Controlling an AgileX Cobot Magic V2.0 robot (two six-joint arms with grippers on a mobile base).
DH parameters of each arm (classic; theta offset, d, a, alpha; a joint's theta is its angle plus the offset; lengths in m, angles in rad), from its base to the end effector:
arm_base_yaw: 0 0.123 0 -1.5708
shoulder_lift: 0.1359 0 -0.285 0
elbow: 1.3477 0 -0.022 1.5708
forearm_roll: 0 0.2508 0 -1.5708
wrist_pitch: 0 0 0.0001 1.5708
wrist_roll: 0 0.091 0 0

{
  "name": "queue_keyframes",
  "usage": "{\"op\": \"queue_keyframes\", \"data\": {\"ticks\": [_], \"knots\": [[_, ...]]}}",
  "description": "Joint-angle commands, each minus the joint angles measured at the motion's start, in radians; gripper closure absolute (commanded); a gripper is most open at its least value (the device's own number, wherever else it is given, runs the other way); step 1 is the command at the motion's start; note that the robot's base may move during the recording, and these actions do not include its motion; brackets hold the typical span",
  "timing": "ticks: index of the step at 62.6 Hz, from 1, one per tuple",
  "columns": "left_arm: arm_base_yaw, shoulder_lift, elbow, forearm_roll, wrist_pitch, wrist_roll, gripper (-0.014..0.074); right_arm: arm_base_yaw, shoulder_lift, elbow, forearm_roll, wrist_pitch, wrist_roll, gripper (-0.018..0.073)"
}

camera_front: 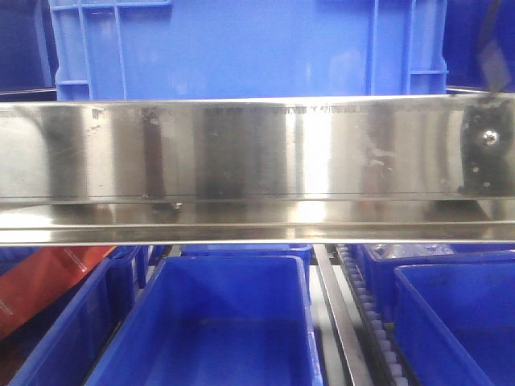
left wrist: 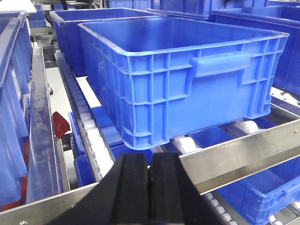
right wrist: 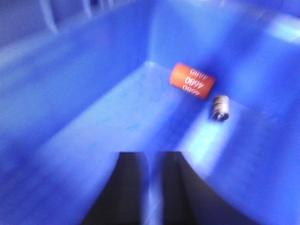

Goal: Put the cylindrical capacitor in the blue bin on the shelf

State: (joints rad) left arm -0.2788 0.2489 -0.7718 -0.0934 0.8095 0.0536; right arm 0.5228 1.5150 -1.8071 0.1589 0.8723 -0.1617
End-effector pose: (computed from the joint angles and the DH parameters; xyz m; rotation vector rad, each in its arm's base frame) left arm 0.0154 -0.0108 0.3738 0.2857 1.7522 -0.2694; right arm 0.2782 0.1730 0.4780 -0.6688 1.9686 0.4105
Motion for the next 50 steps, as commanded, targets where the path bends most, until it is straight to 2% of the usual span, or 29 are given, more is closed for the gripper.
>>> {"op": "queue_keyframes", "data": {"ticks": [1,10,16,28,50], "knots": [[0.005,-0.005,0.001,-0.007,-0.008,-0.005,0.0707,-0.004,-0.107,0.052,-0.023,-0.004,0.002,0.0716],[0.005,-0.005,0.001,-0.005,-0.008,-0.005,0.0707,-0.004,-0.275,0.212,-0.071,-0.045,0.002,0.0717],[0.005,-0.005,0.001,-0.005,-0.01,-0.005,0.0707,-0.004,-0.416,0.382,-0.086,-0.122,0.002,0.0717],[0.005,-0.005,0.003,-0.005,-0.01,-0.005,0.0707,-0.004,-0.672,0.713,-0.088,-0.286,0.002,0.0717],[0.005,-0.005,0.002,0.008,-0.01,-0.005,0.0707,-0.004,-1.053,1.189,-0.088,-0.458,0.048,0.0722]]}}
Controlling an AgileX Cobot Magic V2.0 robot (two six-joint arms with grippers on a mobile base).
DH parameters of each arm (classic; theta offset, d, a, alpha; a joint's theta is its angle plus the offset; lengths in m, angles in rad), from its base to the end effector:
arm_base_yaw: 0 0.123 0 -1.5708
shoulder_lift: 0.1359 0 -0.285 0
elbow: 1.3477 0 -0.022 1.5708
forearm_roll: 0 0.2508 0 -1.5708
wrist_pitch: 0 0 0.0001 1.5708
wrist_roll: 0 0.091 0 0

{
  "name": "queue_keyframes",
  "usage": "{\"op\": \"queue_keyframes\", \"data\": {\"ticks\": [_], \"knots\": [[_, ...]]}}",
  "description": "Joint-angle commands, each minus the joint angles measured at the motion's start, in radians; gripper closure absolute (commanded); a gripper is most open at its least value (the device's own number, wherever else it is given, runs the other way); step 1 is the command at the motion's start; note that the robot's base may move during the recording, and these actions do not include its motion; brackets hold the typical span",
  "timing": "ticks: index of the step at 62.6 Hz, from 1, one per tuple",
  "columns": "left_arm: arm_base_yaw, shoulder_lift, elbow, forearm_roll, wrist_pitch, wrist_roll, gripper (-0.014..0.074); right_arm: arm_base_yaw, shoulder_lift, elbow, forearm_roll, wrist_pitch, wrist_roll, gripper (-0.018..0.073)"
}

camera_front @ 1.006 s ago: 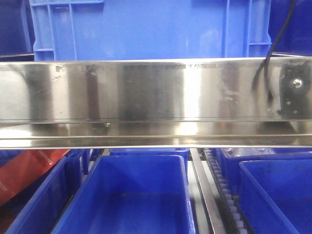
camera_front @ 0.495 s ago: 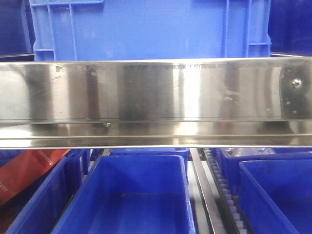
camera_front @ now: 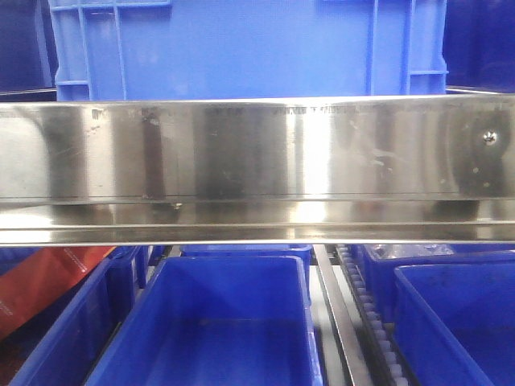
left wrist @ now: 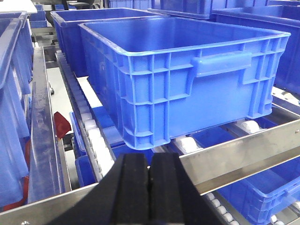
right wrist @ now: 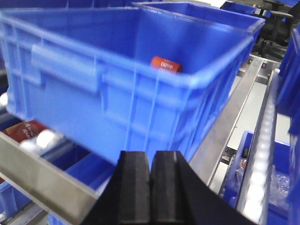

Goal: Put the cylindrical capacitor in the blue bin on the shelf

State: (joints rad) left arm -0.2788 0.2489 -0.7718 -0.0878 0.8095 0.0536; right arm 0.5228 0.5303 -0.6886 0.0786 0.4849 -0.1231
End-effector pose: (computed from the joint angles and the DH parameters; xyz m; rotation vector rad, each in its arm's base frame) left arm 0.0155 -0.0105 0.3738 0.2862 1.7521 -0.2630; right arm 0.0869 0.0539 0.3599 -0.5435 1.7411 0.3659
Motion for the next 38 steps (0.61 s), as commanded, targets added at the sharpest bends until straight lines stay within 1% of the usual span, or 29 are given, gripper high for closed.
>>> {"op": "queue_keyframes", "data": {"ticks": [1,6,13,38], "knots": [[0.005,-0.005,0.002,0.003,-0.01,-0.005,0.0707,-0.004,-0.08,0.083,-0.008,-0.078,0.01,0.0722],[0.005,-0.005,0.002,0.003,-0.012,-0.005,0.0707,-0.004,-0.147,0.149,-0.008,-0.125,0.01,0.0722],[0.005,-0.005,0.002,0.003,-0.012,-0.005,0.0707,-0.004,-0.203,0.196,-0.008,-0.165,0.01,0.0722],[0.005,-0.005,0.002,0.003,-0.012,-0.005,0.0707,-0.004,-0.212,0.201,-0.008,-0.173,0.01,0.0722]]}}
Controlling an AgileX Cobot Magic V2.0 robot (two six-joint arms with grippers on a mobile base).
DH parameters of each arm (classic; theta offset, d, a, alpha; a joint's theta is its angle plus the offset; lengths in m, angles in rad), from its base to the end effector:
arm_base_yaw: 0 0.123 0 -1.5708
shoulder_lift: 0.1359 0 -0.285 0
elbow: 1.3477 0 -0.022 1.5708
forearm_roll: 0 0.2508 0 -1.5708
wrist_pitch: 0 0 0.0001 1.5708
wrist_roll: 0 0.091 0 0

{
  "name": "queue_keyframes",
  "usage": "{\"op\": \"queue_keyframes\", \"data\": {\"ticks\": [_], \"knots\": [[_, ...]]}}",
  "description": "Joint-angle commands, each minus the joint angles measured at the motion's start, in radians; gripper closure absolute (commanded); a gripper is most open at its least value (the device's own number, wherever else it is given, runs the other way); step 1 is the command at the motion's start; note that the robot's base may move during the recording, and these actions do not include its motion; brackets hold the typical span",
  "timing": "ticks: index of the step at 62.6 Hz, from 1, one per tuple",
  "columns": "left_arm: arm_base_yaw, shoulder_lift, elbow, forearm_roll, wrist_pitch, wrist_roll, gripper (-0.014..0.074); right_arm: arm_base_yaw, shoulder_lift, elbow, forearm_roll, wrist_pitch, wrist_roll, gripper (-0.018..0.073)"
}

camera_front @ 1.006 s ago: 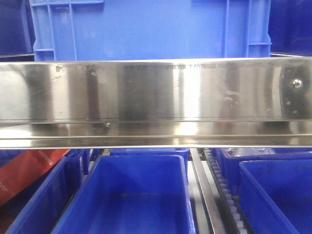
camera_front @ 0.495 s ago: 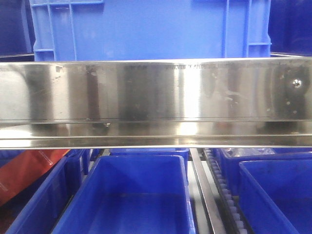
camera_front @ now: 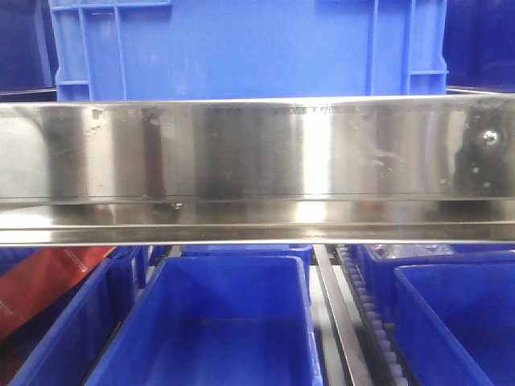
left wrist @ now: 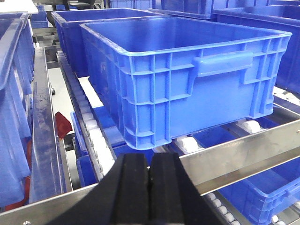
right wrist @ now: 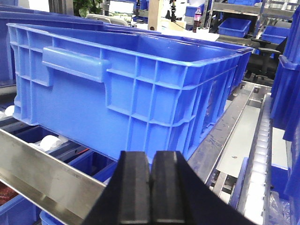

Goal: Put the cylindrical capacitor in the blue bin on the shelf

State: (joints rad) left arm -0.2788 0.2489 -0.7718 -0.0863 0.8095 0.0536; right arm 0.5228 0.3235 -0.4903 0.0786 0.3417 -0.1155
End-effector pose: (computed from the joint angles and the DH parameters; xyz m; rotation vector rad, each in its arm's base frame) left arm 0.0156 -0.0104 0.3738 0.2863 1.7521 -0.2613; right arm 0.0615 0.0382 0.3257 -0.4848 1.6001 0.3867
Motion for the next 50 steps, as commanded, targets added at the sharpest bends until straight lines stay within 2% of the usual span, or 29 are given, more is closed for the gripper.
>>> {"op": "queue_keyframes", "data": {"ticks": [1,24,30,35,39,50], "knots": [[0.005,-0.005,0.002,0.001,-0.012,-0.005,0.0707,-0.004,-0.005,0.003,-0.008,-0.03,0.002,0.0722],[0.005,-0.005,0.002,0.004,-0.012,-0.005,0.0707,-0.004,-0.005,0.003,-0.008,-0.03,0.002,0.0722],[0.022,-0.005,0.006,0.069,-0.036,-0.005,0.0707,-0.004,-0.005,0.003,-0.008,-0.03,0.002,0.0722],[0.084,-0.014,0.038,0.094,-0.106,-0.005,0.0707,-0.004,-0.005,0.003,-0.008,-0.03,0.002,0.0722],[0.15,-0.036,0.089,0.094,-0.206,-0.005,0.0707,-0.004,-0.005,0.003,-0.008,-0.03,0.002,0.0722],[0.33,-0.133,0.299,0.095,-0.405,-0.005,0.0707,-0.004,-0.005,0.003,-0.008,-0.03,0.002,0.0722]]}}
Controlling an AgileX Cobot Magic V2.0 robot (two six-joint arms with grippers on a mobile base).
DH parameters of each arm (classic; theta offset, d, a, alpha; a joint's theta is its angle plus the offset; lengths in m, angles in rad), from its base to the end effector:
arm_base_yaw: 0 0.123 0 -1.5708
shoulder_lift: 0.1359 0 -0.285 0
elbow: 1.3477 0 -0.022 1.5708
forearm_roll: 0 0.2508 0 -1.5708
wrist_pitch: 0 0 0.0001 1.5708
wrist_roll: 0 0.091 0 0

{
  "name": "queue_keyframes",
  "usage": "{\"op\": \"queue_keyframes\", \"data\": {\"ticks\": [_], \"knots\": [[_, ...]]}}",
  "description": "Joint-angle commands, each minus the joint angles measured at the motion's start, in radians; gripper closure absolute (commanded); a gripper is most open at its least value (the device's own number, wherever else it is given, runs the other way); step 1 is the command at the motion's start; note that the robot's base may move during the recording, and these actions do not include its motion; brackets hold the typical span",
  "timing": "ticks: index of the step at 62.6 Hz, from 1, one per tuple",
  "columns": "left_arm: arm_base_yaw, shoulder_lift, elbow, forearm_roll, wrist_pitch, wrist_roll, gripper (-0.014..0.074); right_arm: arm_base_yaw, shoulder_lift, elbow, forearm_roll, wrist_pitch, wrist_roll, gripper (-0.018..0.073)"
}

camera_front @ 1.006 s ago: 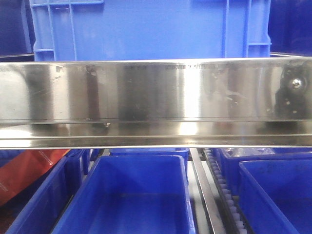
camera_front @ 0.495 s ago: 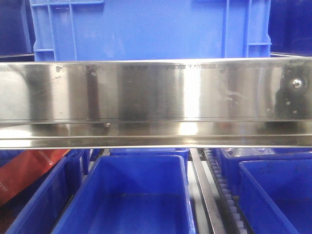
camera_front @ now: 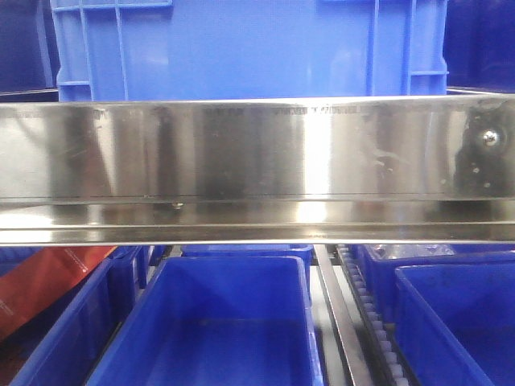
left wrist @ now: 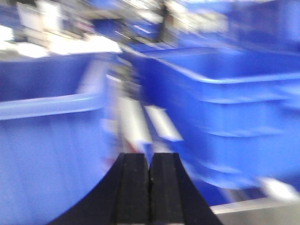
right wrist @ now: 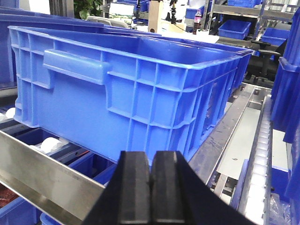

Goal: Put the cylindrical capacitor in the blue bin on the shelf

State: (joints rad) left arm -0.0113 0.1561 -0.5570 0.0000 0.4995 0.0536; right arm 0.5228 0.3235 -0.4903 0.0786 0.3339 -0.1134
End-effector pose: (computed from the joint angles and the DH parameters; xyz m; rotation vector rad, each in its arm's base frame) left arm 0.0293 -0.0003 0.3409 0.0513 1.5815 0.0331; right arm 0.0616 0.0382 0.3264 -0.4804 1.5933 0.3890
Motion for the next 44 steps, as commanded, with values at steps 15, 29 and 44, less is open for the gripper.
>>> {"op": "queue_keyframes", "data": {"ticks": [15,29,44], "knots": [[0.155,-0.156,0.394,0.012,-0.274,-0.005,0.0707,-0.004,-0.005,0.003,-0.008,-0.022,0.0,0.0722],[0.151,-0.156,0.557,0.0,-0.435,-0.017,0.0707,-0.004,-0.005,0.003,-0.008,-0.022,0.0,0.0722],[0.113,-0.156,0.557,0.0,-0.457,-0.039,0.0707,-0.004,-0.005,0.003,-0.008,-0.022,0.0,0.0722]]}}
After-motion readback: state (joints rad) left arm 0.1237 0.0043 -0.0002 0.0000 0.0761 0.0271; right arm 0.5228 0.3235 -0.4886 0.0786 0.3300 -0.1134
